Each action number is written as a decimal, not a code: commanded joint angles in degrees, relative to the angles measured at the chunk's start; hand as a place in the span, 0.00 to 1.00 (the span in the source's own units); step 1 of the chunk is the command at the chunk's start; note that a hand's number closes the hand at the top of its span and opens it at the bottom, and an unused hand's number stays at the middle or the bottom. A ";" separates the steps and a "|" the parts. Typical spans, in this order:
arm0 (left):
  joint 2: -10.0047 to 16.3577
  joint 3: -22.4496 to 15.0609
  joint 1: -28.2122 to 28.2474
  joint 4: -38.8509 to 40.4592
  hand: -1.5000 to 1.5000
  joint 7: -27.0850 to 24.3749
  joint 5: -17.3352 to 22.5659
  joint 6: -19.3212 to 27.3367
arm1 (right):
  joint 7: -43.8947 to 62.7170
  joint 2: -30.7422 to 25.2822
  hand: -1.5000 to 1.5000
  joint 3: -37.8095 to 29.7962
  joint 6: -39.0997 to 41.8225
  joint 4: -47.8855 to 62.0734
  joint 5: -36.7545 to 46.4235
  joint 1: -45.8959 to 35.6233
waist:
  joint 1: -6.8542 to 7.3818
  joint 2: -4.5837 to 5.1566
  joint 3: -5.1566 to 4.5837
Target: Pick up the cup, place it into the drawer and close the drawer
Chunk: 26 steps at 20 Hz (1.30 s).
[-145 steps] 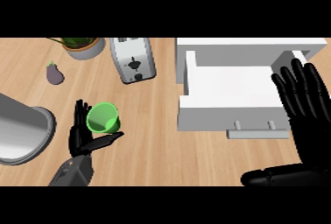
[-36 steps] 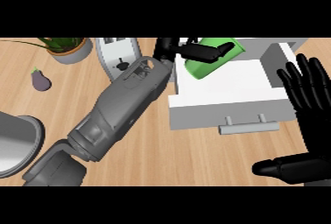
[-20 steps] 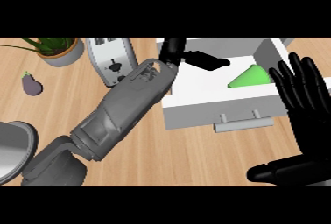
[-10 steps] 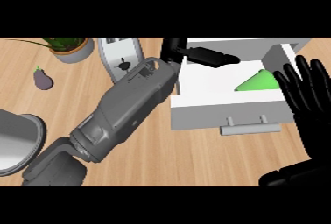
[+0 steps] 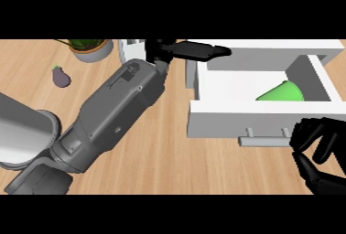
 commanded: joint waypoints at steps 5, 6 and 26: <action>10.86 1.61 16.92 -17.97 0.00 3.18 0.99 -0.61 | -0.54 -4.68 1.00 0.74 4.26 -1.03 6.69 2.74 | 1.21 -0.15 0.00; 11.94 1.55 17.99 -20.71 0.00 5.67 1.08 0.81 | -1.00 -4.74 1.00 0.68 3.75 1.72 8.63 1.00 | 1.48 -0.09 0.02; 26.45 9.19 51.67 -45.51 0.00 3.13 3.22 -11.72 | -16.79 -5.25 1.00 20.54 -7.77 26.12 53.11 -7.24 | 1.27 0.74 0.04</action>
